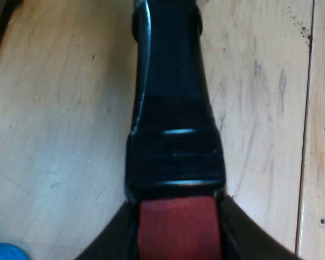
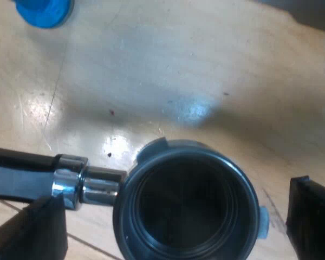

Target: Put the handle in the coffee machine

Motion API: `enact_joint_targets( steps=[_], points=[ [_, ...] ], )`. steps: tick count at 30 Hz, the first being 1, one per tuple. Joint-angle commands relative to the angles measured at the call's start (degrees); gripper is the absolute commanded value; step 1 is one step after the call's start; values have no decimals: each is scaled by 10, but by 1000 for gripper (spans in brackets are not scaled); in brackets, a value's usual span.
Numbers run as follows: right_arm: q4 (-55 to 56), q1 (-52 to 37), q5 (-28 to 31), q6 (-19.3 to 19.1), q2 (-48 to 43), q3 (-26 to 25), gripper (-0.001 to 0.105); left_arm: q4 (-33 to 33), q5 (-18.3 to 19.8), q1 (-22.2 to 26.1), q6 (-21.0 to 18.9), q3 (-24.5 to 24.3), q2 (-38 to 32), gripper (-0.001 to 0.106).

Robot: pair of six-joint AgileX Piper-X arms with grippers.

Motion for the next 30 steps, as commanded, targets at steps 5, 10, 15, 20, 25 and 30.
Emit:
enact_joint_targets(
  steps=[5,10,15,20,25,30],
  points=[
    [1,0,33,-7,-8,-6,83,-15,13,2,2,-7,-3,0],
    [1,0,55,-9,-18,-16,83,12,36,42,12,-8,-10,0],
    [-6,0,85,-14,-49,-17,83,40,52,86,31,-8,-10,0],
    [-7,2,108,-24,-82,-17,83,65,69,145,76,-23,-10,0],
    [-9,50,164,-29,-100,-17,83,75,85,211,112,-44,-10,0],
    [-23,128,264,9,-99,-11,83,92,120,276,138,-54,-10,0]
  ],
)
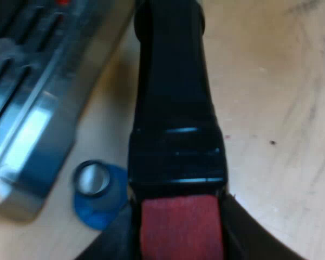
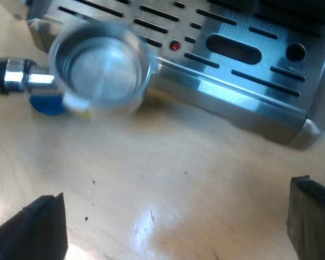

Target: Put the handle in the coffee machine

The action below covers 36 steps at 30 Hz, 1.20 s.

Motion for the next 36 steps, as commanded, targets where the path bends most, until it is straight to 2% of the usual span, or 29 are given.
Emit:
enact_joint_targets(
  steps=[1,2,6,10,16,23,27,30,31,36],
  points=[
    [-16,43,76,25,-2,-1,83,20,47,33,43,-14,-9,0],
    [-16,43,76,25,-2,-1,83,24,46,36,50,-14,-9,0],
    [-42,121,191,87,1,-1,83,72,46,64,106,-14,-9,0],
    [-58,179,281,124,19,2,83,90,46,94,145,-14,-9,0],
    [-111,238,376,152,80,3,83,89,54,133,170,-15,-7,0],
    [-206,258,440,155,151,3,83,89,77,175,187,-15,-1,0],
    [-251,258,486,155,187,3,83,89,99,197,195,-15,37,0],
    [-284,258,504,155,208,3,83,89,98,201,207,-17,59,0],
    [-294,258,511,155,215,3,83,95,98,201,224,-23,85,0],
    [-338,258,560,151,246,3,83,96,99,201,235,-44,120,0]
  ],
)
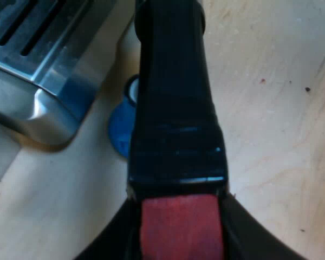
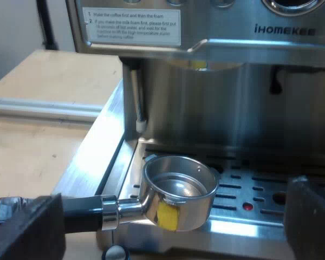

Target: Put the handle in the coffee machine

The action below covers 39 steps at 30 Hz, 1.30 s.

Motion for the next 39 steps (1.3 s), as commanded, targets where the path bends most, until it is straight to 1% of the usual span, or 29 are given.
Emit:
enact_joint_targets(
  steps=[1,3,5,7,9,11,13,18,21,24,28,31,32,33,34,36,39],
  points=[
    [-31,0,41,-7,16,0,83,-1,35,1,22,-23,15,0],
    [-44,-2,46,-7,24,0,83,-1,35,1,33,-32,26,0],
    [-60,-7,46,-7,32,0,83,-1,42,1,48,-36,34,0],
    [-73,-12,46,-7,40,0,83,-4,60,1,59,-36,43,0],
    [-77,-14,46,-7,42,0,83,-3,69,1,61,-36,46,0],
    [-98,-33,45,-8,53,0,83,-9,100,6,61,-36,55,0],
    [-104,-42,45,-8,56,0,83,-21,121,26,61,-36,65,0],
    [-108,-54,28,-8,58,0,83,-50,124,54,67,-36,92,0],
    [-117,-62,25,-10,62,0,83,-52,124,54,85,-36,110,0],
    [-117,-67,21,-11,65,0,83,-52,124,50,87,-37,120,0],
    [-121,-70,11,-27,70,0,83,-51,124,50,90,-43,135,0],
    [-131,-70,10,-57,77,0,82,-51,122,50,91,-47,141,0],
    [-138,-70,10,-72,80,0,81,-51,121,50,92,-53,146,0],
    [-189,-70,10,-101,98,0,68,-50,120,49,91,-87,172,0],
    [-198,-70,11,-101,101,0,64,-50,120,49,91,-93,177,0],
    [-202,-74,10,-101,102,0,61,-50,121,45,91,-102,183,0],
    [-202,-82,10,-101,102,0,61,-45,120,30,91,-114,192,0]
  ],
)
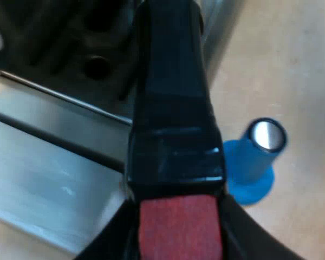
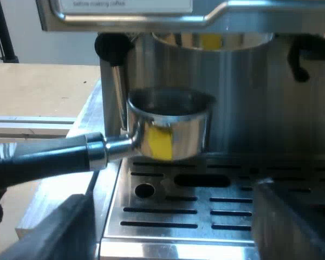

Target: Put the handle in the coffee machine

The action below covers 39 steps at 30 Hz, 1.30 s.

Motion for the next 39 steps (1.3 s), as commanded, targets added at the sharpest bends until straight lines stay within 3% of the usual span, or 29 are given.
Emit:
enact_joint_targets(
  steps=[1,8,11,17,27,33,39],
  points=[
    [-9,-12,6,-11,-3,-1,61,7,33,-21,3,-14,3,0],
    [-9,-23,0,-12,-3,-1,61,2,33,-47,3,-22,3,0],
    [-9,-23,0,-24,-3,-1,61,-33,34,-45,-26,-22,6,0],
    [-9,-24,-2,-24,-3,-1,61,-46,34,-45,-28,-22,6,0],
    [-10,-31,-27,-24,-3,-1,61,-92,39,-47,-66,-22,6,0],
    [-10,-40,-54,-24,-3,-1,71,-95,47,-48,-72,-22,6,0],
    [-10,-42,-54,-24,-3,-1,70,-110,50,-57,-92,-22,6,0]
  ],
)
